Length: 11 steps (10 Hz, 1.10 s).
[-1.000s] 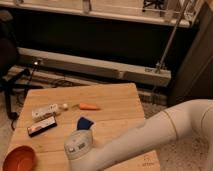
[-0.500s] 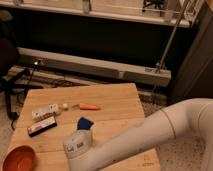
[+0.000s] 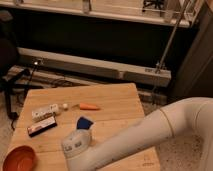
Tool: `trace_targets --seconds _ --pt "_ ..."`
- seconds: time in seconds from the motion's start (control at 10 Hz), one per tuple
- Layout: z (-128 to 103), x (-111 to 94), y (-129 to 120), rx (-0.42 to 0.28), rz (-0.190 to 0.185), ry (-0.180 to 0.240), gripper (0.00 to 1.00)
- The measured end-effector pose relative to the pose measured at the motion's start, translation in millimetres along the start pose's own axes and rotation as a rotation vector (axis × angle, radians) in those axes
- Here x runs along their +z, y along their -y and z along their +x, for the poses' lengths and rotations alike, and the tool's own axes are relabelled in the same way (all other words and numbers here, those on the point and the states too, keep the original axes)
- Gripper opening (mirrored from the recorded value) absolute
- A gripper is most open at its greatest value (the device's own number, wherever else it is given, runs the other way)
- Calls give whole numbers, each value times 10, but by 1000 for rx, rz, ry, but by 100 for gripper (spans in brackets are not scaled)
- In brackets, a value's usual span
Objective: Place the white sponge in the ceramic cup
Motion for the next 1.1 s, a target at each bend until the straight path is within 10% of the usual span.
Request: trace_targets --seconds 1.1 --pt "66 -116 54 -3 16 -1 80"
